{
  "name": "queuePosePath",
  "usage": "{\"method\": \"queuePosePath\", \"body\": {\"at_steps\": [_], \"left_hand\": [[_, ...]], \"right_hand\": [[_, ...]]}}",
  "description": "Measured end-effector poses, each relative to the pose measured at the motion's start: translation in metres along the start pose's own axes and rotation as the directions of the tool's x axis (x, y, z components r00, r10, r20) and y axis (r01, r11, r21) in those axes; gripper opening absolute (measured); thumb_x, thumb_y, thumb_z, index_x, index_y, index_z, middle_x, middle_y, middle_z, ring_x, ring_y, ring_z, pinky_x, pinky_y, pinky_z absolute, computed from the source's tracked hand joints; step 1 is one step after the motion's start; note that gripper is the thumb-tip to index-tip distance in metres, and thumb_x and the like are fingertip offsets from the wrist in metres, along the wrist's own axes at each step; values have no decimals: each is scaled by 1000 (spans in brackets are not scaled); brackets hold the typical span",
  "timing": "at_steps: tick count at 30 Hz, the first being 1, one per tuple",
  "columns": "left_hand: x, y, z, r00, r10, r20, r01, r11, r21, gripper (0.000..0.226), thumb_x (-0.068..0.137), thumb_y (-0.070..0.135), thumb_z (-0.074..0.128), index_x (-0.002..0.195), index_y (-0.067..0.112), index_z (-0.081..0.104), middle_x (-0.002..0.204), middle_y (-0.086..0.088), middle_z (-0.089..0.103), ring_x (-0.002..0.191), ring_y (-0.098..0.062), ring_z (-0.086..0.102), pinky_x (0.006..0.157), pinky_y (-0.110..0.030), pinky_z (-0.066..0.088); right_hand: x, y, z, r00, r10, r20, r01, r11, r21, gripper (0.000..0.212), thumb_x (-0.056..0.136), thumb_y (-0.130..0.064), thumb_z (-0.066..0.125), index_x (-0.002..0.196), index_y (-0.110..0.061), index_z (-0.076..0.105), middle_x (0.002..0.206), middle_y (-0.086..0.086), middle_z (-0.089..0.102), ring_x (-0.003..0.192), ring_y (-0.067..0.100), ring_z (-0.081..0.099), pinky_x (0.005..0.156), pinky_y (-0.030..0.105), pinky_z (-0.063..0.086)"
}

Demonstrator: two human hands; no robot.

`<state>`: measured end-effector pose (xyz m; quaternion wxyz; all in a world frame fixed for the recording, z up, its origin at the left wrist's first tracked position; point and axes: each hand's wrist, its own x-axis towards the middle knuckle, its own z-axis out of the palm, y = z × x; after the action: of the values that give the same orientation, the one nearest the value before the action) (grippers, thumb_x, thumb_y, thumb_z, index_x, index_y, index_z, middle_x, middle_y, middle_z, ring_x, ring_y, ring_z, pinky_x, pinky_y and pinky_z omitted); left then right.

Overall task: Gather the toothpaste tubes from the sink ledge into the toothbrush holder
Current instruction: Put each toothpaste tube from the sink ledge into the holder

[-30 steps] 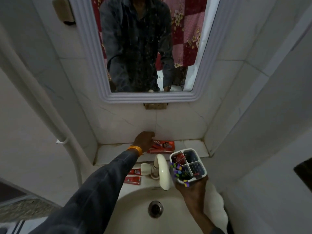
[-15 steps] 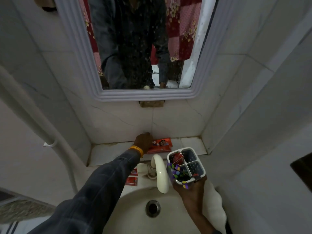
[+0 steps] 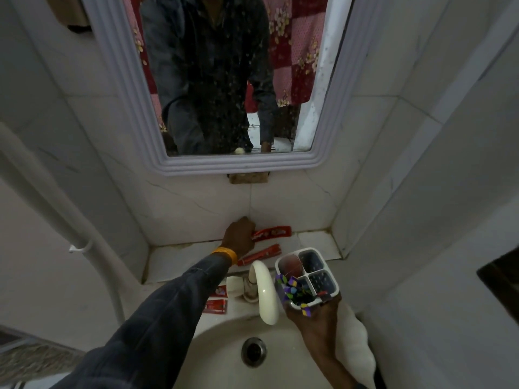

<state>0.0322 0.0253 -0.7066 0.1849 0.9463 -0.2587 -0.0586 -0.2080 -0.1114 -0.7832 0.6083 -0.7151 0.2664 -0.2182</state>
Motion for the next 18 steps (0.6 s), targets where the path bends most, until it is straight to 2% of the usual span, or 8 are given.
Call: {"method": "queuePosePath", "body": {"at_steps": [2, 5, 7, 9, 12, 15, 16, 18], "left_hand": [[0, 18, -24, 999, 10, -47, -19, 980, -198, 27, 78, 21, 77, 99, 8, 69, 100, -11, 69, 86, -25, 68, 68, -28, 51], [-1, 55, -58, 997, 60, 47, -23, 823, -567, 43, 71, 23, 84, 108, 8, 67, 99, -3, 72, 83, -16, 71, 75, -26, 60], [-4, 78, -71, 984, 159, 86, -69, 771, -633, 43, 72, 22, 84, 108, 7, 66, 96, -5, 74, 78, -13, 72, 69, -22, 60], [-7, 98, -73, 962, 255, 101, -141, 776, -615, 39, 75, 24, 83, 106, 6, 67, 94, -9, 75, 70, -13, 73, 61, -20, 59], [-9, 114, -58, 946, 306, 108, -213, 836, -506, 39, 75, 28, 83, 105, 7, 70, 97, -11, 76, 75, -22, 74, 64, -30, 61], [-6, 115, -41, 934, 352, 57, -324, 905, -277, 25, 75, 31, 81, 93, 13, 76, 91, -5, 78, 77, -19, 71, 71, -29, 55], [-6, 114, -37, 927, 368, 73, -344, 912, -225, 18, 77, 28, 79, 89, 15, 76, 90, -3, 77, 79, -18, 70, 73, -29, 54], [-5, 113, -32, 914, 392, 109, -374, 915, -152, 8, 79, 18, 74, 86, 16, 75, 92, -2, 77, 83, -19, 70, 76, -29, 54]], "right_hand": [[-1, -3, -1, 1000, 5, -15, -5, 1000, -15, 119, 50, -17, 105, 150, -22, 41, 138, -7, 68, 122, 11, 72, 98, 36, 60], [-2, -7, 1, 999, 2, -48, -3, 1000, -18, 122, 45, -33, 103, 150, -22, 42, 138, -3, 68, 122, 13, 71, 100, 43, 60], [0, -8, 1, 999, -19, -48, 17, 999, -37, 122, 45, -34, 103, 150, -21, 43, 137, -4, 69, 122, 12, 72, 100, 45, 61], [4, -4, 1, 999, -27, -29, 26, 999, -42, 122, 46, -32, 103, 152, -22, 43, 139, -3, 68, 124, 13, 71, 102, 47, 61], [5, -14, 1, 998, -61, -4, 61, 998, -33, 120, 47, -25, 106, 151, -25, 46, 140, -4, 68, 127, 16, 69, 104, 48, 59], [3, -20, 3, 995, -100, -7, 100, 995, 12, 103, 54, 6, 102, 141, -20, 52, 123, -23, 75, 110, -6, 72, 91, 17, 59], [2, -21, 3, 995, -103, -9, 104, 994, 27, 104, 54, 8, 102, 141, -20, 50, 122, -23, 74, 108, -9, 72, 87, 12, 58], [3, -13, 2, 995, -98, -23, 97, 995, -13, 114, 51, -10, 108, 147, -21, 48, 134, -11, 71, 118, 2, 72, 94, 23, 61]]}}
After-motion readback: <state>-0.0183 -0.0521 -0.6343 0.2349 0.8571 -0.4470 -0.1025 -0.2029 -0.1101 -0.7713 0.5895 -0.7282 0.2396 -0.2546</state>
